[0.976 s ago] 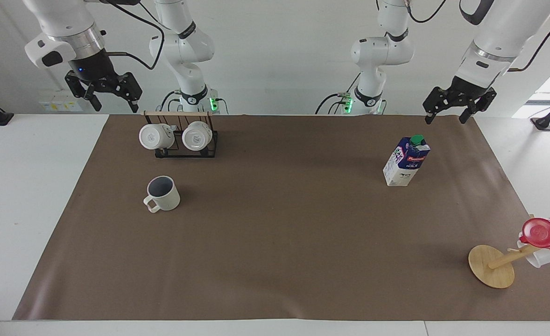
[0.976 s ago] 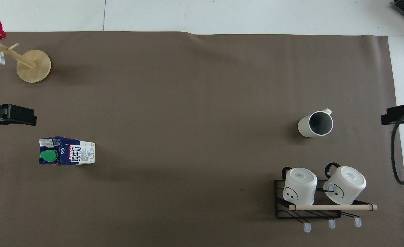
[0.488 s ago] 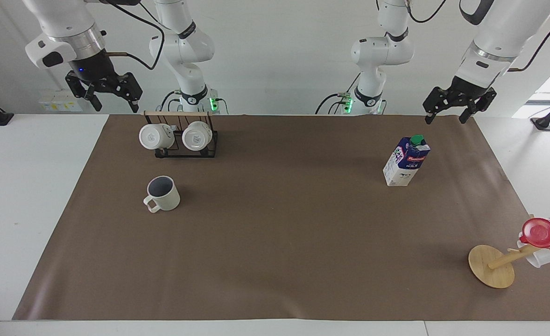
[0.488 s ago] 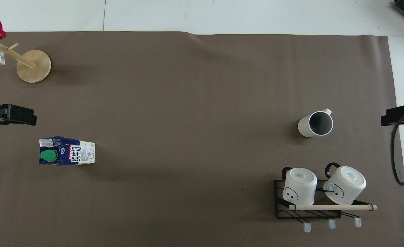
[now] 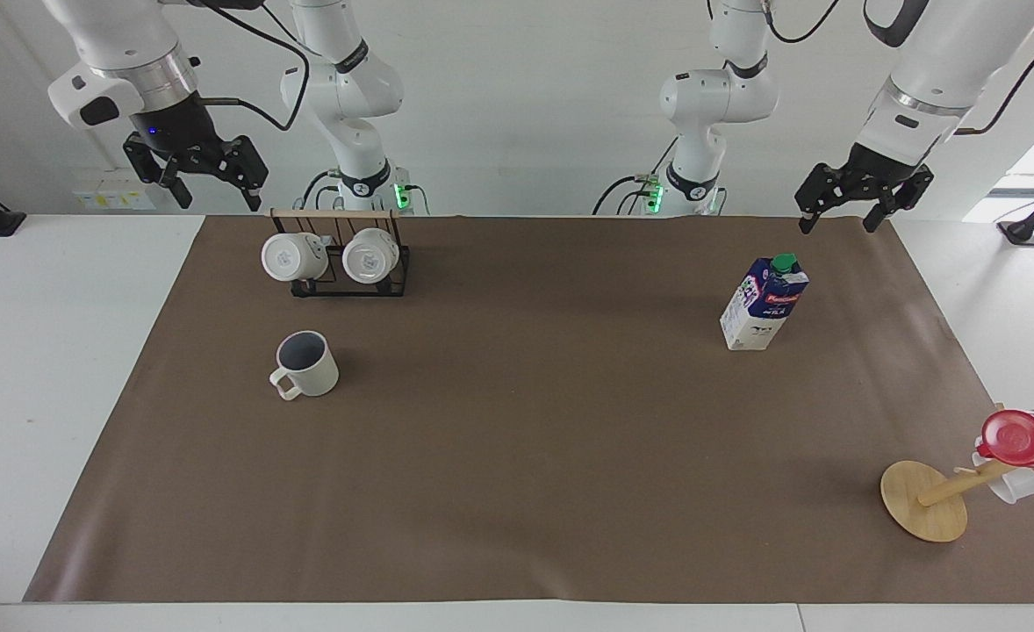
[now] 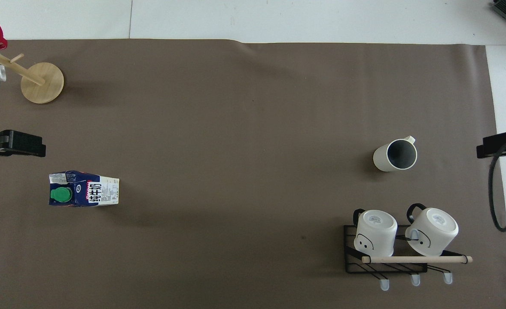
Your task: Place cup and milk on table
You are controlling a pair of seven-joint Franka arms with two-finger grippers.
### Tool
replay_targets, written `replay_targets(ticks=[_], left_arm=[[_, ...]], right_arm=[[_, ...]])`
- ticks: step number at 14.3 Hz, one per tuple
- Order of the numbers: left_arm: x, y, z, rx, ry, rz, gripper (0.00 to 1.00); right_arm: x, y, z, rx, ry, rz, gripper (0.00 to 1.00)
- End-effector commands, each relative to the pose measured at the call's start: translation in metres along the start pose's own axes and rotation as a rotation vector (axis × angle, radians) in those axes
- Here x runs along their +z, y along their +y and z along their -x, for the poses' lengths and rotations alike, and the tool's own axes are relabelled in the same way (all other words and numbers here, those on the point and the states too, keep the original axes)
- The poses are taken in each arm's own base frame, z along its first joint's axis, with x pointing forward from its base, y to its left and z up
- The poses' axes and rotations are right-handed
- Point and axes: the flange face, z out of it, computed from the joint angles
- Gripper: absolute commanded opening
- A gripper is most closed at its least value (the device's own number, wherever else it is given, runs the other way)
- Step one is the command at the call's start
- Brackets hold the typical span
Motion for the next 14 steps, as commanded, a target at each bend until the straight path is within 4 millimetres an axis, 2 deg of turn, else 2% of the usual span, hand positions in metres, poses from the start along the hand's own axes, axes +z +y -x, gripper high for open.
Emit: replay_targets(ticks=[1,14], left_arm=[[-0.0053,-0.0007,-0.0003,-0.012,-0.009,0.008,1.00],[-0.0053,-0.0007,-0.0003,-0.012,-0.009,0.008,1.00]], right_arm=[[0.0003,0.0010,0.0053,0.019,0.002,0.001,1.00],[0.0010,-0.0004,0.0059,0.070,-0.001,0.003,1.00]])
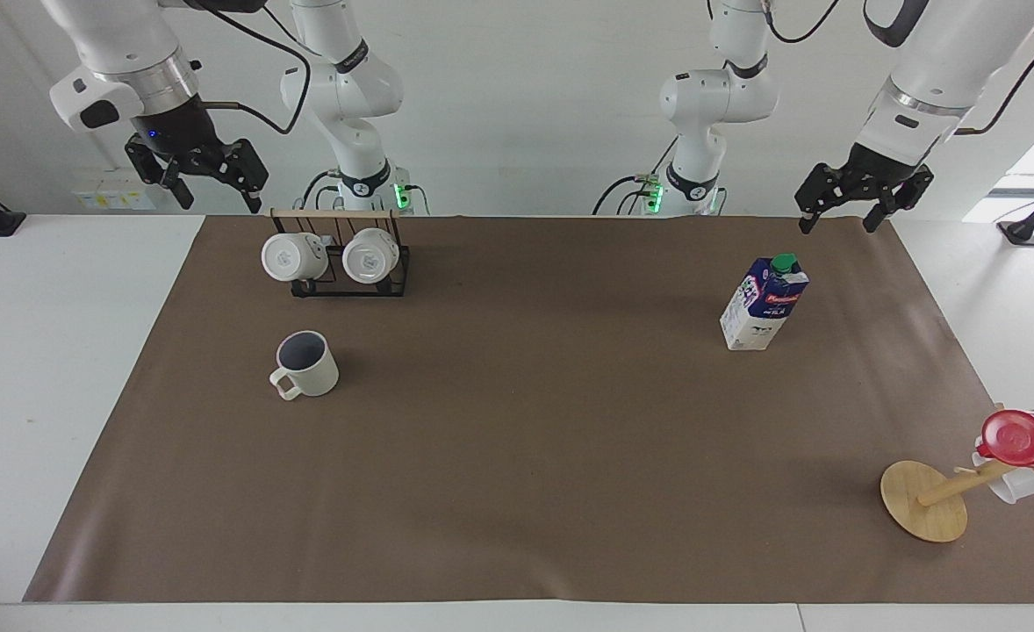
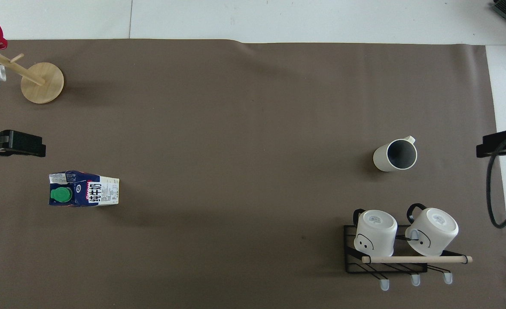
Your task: Place cup and milk on table
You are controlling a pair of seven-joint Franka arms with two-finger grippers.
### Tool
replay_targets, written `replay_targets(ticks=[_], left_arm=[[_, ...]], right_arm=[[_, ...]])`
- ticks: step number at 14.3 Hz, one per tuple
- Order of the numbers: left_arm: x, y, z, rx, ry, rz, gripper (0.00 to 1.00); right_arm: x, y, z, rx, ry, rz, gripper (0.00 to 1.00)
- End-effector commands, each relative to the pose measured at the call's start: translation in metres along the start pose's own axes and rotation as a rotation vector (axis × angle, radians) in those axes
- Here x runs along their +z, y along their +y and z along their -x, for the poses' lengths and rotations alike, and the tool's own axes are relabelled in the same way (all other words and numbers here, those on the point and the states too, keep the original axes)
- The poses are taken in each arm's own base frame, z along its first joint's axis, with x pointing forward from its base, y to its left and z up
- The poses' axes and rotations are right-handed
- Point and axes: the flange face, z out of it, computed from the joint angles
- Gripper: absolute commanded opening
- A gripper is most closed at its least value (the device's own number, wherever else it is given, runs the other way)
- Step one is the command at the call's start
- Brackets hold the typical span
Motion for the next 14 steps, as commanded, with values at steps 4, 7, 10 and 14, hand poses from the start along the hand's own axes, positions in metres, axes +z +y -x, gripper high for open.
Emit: replay_targets(ticks=[4,7,10,14], left_arm=[[-0.005,-0.001,0.000,-0.012,-0.009,0.008,1.00],[-0.005,-0.001,0.000,-0.012,-0.009,0.008,1.00],[-0.005,-0.001,0.000,-0.012,-0.009,0.008,1.00],[-0.005,-0.001,0.000,-0.012,-0.009,0.008,1.00]], right_arm=[[0.001,0.000,0.006,0.013,0.001,0.004,1.00],[0.003,-0.001,0.006,0.008,-0.004,0.005,1.00],[0.005,-0.009,0.005,0.000,-0.002,0.000,1.00],[0.011,-0.009,-0.002,0.006,0.042,-0.002,1.00]])
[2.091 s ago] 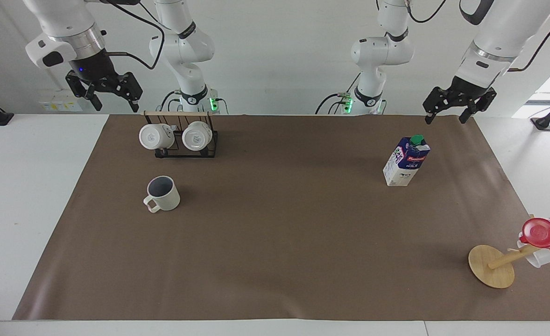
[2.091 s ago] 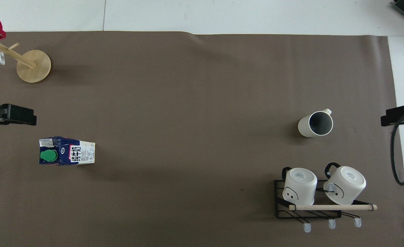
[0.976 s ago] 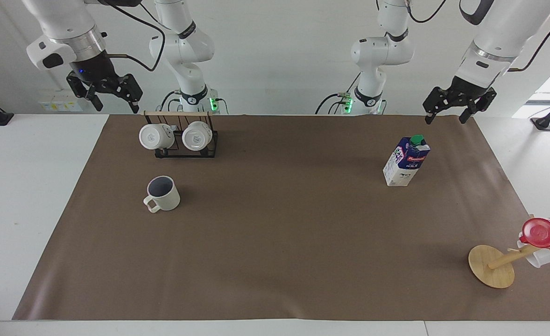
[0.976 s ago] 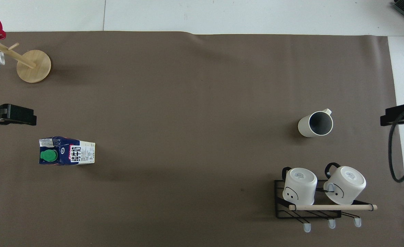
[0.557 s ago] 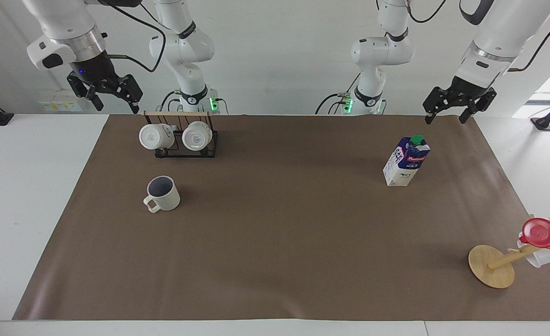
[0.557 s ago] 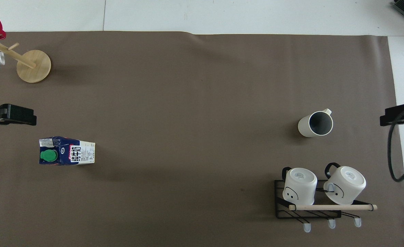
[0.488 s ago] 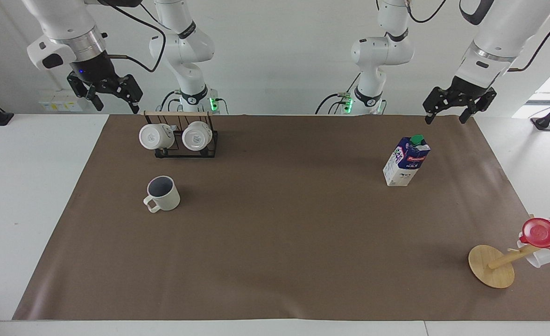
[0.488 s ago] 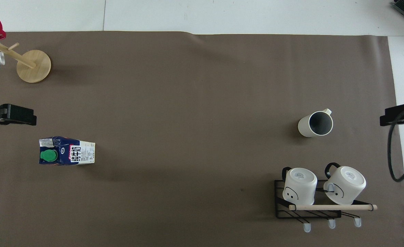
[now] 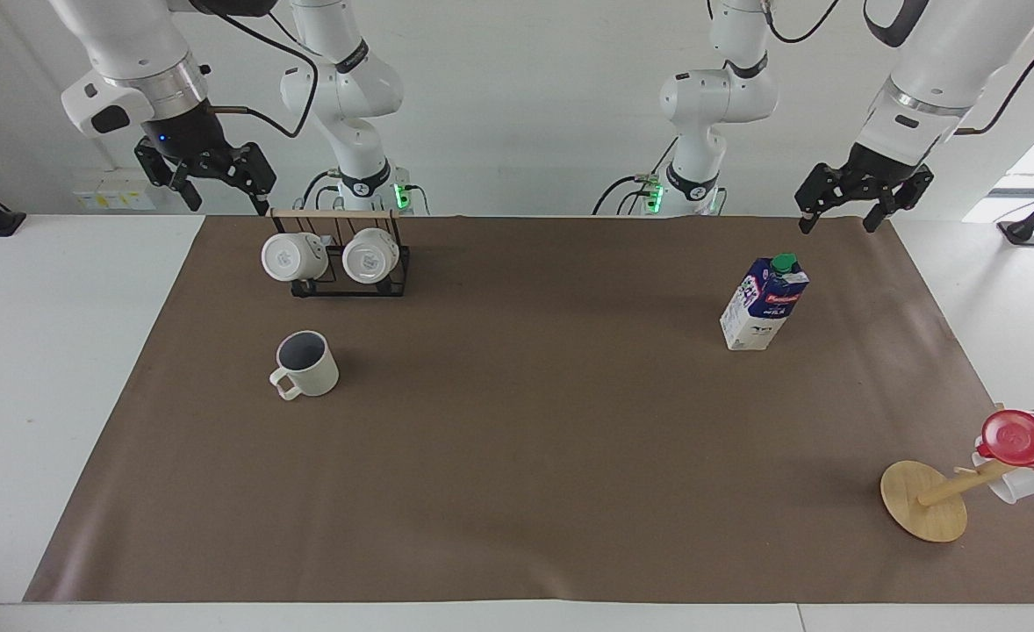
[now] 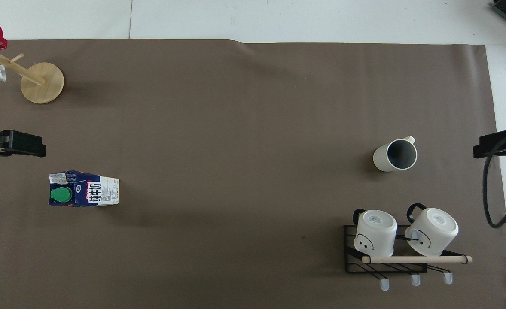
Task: Place cup and milk on table
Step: 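Reach the right gripper to the white mug and grasp its rim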
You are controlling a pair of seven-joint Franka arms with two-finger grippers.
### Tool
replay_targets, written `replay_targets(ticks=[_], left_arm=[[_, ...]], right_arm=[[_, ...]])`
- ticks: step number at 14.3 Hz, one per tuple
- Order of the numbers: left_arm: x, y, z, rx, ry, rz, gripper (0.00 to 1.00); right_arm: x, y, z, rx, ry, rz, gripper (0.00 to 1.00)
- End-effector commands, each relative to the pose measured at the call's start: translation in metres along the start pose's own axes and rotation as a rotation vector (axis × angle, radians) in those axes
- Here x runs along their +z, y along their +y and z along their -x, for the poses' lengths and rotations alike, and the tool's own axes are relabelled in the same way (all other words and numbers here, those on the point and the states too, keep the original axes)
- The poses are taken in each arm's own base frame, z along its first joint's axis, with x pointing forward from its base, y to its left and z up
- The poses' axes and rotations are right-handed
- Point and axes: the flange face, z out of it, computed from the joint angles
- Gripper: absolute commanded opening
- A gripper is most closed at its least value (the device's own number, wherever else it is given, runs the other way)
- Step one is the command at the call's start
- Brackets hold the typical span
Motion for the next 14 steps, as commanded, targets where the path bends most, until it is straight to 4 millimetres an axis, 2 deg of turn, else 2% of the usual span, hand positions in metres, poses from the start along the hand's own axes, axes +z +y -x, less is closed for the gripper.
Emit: replay_targets(ticks=[1,3,5,10,12,14], left_arm=[[-0.005,-0.001,0.000,-0.011,-0.009,0.008,1.00],[-0.005,-0.001,0.000,-0.011,-0.009,0.008,1.00],[-0.005,-0.001,0.000,-0.011,-0.009,0.008,1.00],[-0.005,-0.001,0.000,-0.011,-0.009,0.008,1.00],[-0.005,-0.001,0.000,-0.011,-0.009,0.008,1.00],[-0.005,-0.001,0.000,-0.011,-0.009,0.008,1.00]], right_arm=[[0.013,-0.004,-0.002,0.014,0.033,-0.001,1.00],[0.033,-0.020,-0.006,0.005,0.033,-0.003,1.00],[0.054,-0.026,-0.011,0.024,0.043,-0.005,1.00],[0.144,-0.061,-0.038,0.025,0.021,0.005,1.00],[0.182,-0.065,-0.048,0.065,0.003,0.012,1.00],[0.208,-0.071,-0.046,0.053,0.029,0.007,1.00]])
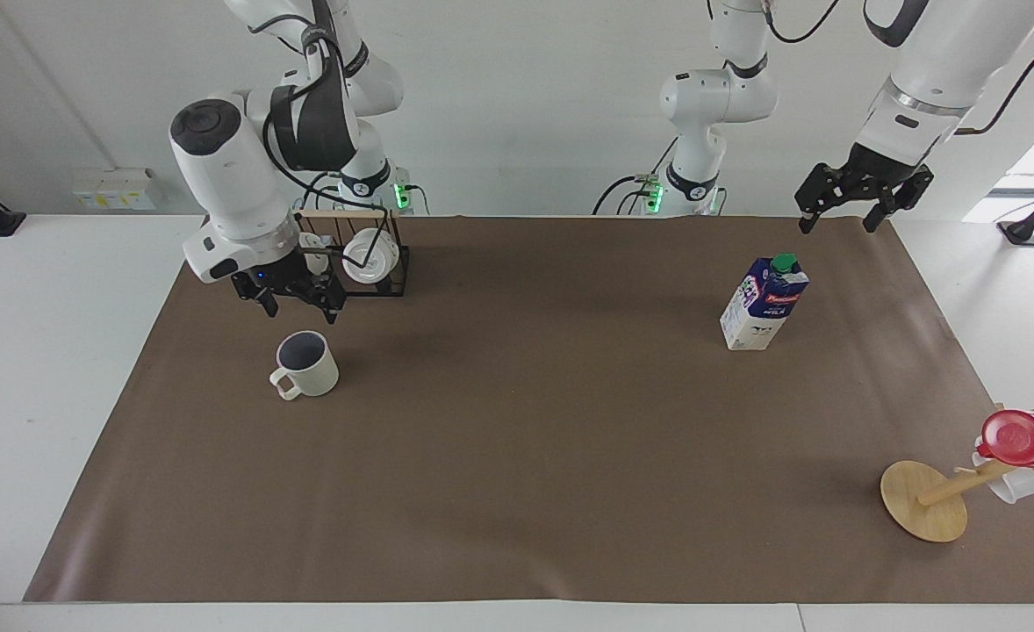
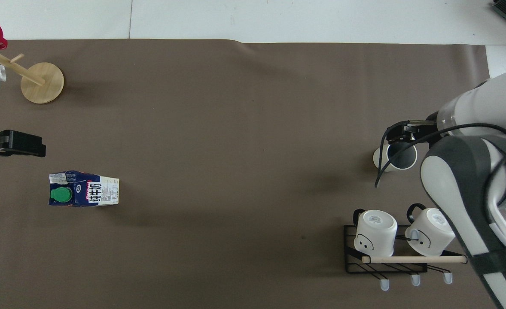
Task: Place cup and milk on table
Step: 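Reach the right gripper to the white mug and grasp its rim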
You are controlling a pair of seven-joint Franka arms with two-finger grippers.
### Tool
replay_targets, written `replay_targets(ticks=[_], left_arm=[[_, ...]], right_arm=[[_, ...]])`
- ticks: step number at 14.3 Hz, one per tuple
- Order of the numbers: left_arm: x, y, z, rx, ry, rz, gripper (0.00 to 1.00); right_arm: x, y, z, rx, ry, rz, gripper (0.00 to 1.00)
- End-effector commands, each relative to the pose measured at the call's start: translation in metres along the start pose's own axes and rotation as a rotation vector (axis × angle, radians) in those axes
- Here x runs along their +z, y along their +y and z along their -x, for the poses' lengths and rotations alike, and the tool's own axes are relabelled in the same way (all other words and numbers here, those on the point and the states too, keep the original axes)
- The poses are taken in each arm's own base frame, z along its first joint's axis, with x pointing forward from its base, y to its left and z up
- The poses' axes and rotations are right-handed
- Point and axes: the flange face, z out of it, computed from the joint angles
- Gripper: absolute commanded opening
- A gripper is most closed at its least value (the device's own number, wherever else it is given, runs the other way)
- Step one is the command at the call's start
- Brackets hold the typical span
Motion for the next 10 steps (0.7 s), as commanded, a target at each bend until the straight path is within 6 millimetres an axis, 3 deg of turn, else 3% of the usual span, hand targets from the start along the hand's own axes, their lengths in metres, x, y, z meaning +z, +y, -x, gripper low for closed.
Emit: replay_targets(ticks=[1,4,6,10], left_arm=[[-0.005,-0.001,0.000,-0.011,-0.009,0.008,1.00],[-0.005,-0.001,0.000,-0.011,-0.009,0.008,1.00],[-0.005,-0.001,0.000,-0.011,-0.009,0.008,1.00],[-0.005,-0.001,0.000,-0.011,-0.009,0.008,1.00]], right_arm=[[0.030,0.000,0.009,0.021,0.003,0.000,1.00],[0.067,0.005,0.015,0.021,0.001,0.001,1.00],[0.090,0.019,0.017,0.028,-0.002,0.002,1.00],[0.115,0.024,0.011,0.032,0.001,0.003,1.00]])
